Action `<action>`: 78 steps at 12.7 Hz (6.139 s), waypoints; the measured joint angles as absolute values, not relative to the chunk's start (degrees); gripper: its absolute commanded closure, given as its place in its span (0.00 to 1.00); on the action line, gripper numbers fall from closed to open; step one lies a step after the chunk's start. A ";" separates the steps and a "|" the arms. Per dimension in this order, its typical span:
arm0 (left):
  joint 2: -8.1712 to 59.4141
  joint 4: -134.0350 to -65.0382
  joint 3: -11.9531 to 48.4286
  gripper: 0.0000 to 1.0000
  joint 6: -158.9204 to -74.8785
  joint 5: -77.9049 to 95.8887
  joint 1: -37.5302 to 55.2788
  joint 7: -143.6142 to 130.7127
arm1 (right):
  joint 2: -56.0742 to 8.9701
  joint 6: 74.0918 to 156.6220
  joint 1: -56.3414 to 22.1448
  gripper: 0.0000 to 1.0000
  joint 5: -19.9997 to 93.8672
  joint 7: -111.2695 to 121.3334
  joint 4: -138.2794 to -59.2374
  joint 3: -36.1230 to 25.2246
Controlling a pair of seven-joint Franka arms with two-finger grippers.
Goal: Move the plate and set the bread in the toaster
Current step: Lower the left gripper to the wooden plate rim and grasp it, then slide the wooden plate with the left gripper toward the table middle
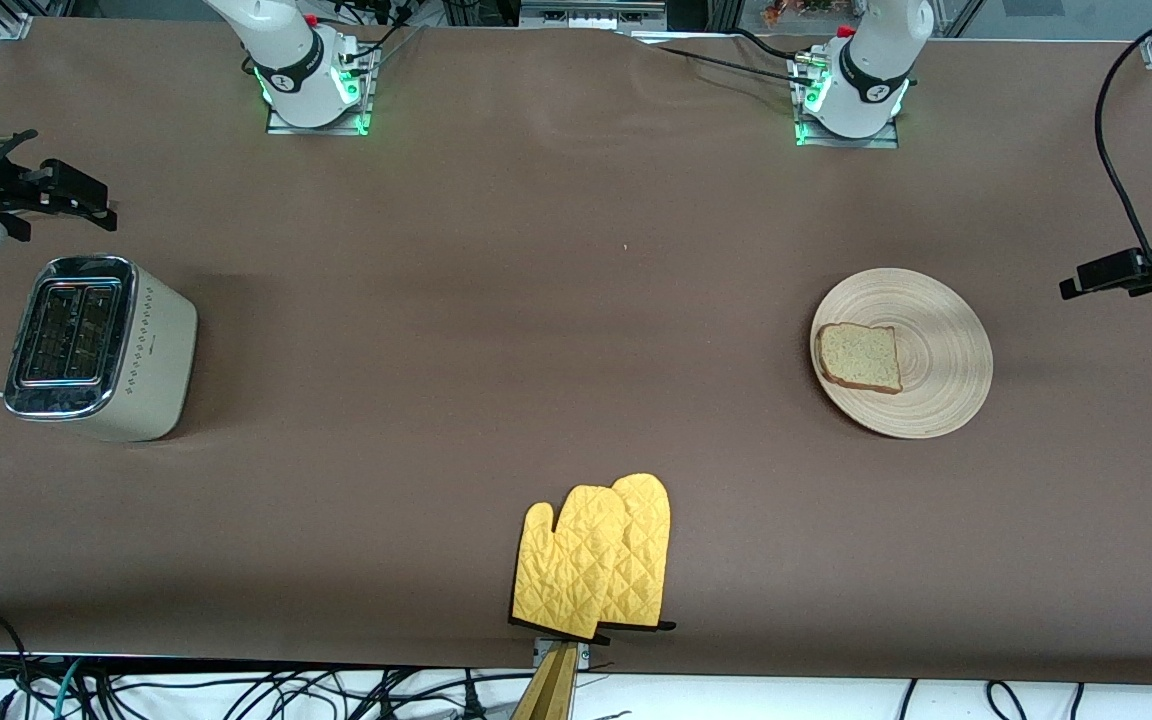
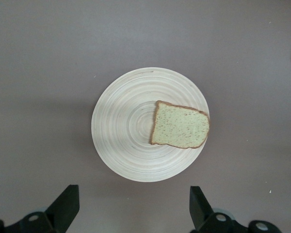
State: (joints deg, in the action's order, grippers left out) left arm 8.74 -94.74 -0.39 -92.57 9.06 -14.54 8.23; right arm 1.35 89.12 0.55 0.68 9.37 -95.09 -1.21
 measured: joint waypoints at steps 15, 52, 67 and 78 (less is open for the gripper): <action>36.65 -94.84 -0.43 0.00 -93.49 30.47 -32.77 40.49 | 1.22 89.11 0.57 0.00 0.68 9.37 -95.07 -1.23; 46.53 -93.59 1.78 1.00 -93.73 41.64 -32.08 59.01 | 1.15 89.11 0.42 0.00 0.74 9.36 -95.06 -1.02; 43.93 -92.50 -0.39 1.00 -100.88 59.89 -1.25 43.70 | 1.13 89.11 0.43 0.00 0.84 9.32 -95.06 -1.03; 50.39 -93.53 -16.84 0.51 -111.22 91.57 33.97 38.81 | 1.12 89.11 0.34 0.00 0.86 9.30 -95.06 -0.70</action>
